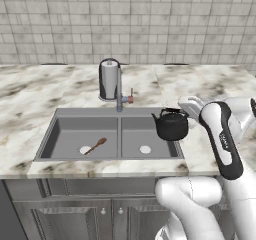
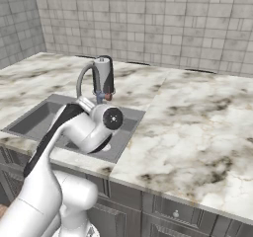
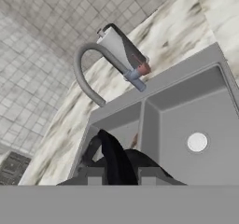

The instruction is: Open the cabinet, pick the kettle from the cabinet, and place it in the sink.

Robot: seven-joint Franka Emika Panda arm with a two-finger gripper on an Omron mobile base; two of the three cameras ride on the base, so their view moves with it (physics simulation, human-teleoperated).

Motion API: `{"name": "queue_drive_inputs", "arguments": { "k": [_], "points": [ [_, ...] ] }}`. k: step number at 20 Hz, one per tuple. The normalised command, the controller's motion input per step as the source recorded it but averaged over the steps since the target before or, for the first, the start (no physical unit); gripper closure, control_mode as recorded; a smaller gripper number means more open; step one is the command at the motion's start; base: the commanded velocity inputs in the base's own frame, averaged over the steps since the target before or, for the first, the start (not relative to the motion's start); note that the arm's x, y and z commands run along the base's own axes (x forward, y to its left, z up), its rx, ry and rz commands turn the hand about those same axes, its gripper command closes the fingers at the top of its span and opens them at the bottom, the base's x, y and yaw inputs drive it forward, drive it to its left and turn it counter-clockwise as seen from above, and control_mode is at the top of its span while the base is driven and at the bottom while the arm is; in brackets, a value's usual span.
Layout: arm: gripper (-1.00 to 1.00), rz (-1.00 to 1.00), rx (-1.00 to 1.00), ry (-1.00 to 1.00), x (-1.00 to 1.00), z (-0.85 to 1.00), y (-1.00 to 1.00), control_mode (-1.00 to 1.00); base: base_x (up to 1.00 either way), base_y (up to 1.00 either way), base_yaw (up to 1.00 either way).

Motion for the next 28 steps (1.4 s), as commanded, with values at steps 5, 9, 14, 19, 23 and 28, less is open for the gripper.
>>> {"name": "queue_drive_inputs", "arguments": {
  "k": [5,9,14,19,23,28],
  "points": [
    [1.00,0.01,-0.01,0.17,0.40,-0.16,0.07,-1.00,0.00,0.00,0.00],
    [1.00,0.08,0.00,0.01,0.30,-0.29,0.00,-1.00,0.00,0.00,0.00],
    [1.00,0.12,0.01,-0.08,0.17,-0.35,-0.01,-1.00,0.00,0.00,0.00],
    [1.00,0.04,0.00,-0.05,0.26,-0.29,0.01,-1.00,0.00,0.00,0.00],
    [1.00,0.00,0.00,0.01,0.37,-0.22,0.06,-1.00,0.00,0.00,0.00],
    [1.00,0.00,-0.06,0.16,0.34,-0.15,0.06,-1.00,0.00,0.00,0.00]
  ]
}}
